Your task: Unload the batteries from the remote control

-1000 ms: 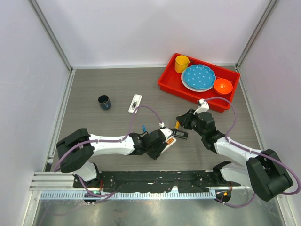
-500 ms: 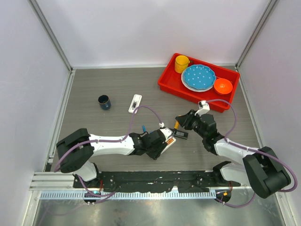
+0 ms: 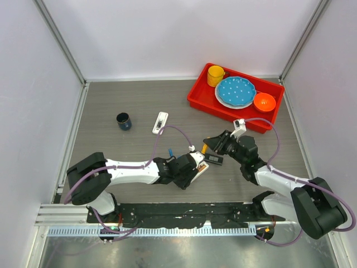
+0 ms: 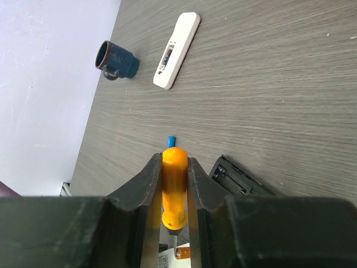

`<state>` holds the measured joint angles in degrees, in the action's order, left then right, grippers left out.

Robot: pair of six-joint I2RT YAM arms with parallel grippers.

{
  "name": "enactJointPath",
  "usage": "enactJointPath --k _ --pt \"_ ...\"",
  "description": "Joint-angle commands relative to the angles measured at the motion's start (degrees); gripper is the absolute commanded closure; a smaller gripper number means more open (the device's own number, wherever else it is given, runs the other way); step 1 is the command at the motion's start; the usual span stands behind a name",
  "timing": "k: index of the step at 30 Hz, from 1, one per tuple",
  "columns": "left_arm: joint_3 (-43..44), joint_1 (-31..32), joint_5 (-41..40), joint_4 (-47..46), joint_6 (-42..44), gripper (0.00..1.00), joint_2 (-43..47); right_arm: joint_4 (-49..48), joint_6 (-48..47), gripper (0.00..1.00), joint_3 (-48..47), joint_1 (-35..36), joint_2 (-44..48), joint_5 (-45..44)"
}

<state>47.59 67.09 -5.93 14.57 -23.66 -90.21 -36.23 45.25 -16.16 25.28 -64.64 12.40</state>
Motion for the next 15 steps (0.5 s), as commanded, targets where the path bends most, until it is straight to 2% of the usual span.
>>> enactJointPath --k 1,8,15 --pt "-0.92 0.06 0.75 -1.3 -0.33 1.0 -0.93 0.9 -0.17 0.99 -0.8 0.3 -1.89 2.71" --pt "-1.27 -0.03 0.66 -1.3 -0.42 1.0 -0.66 1.25 -0.78 0.99 -2.64 0.47 -6.28 3.33" --pt "-1.36 -0.03 0.66 -1.65 -0.6 1.0 -0.84 3.7 -2.01 0.99 -4.31 0.3 -3.75 1.31"
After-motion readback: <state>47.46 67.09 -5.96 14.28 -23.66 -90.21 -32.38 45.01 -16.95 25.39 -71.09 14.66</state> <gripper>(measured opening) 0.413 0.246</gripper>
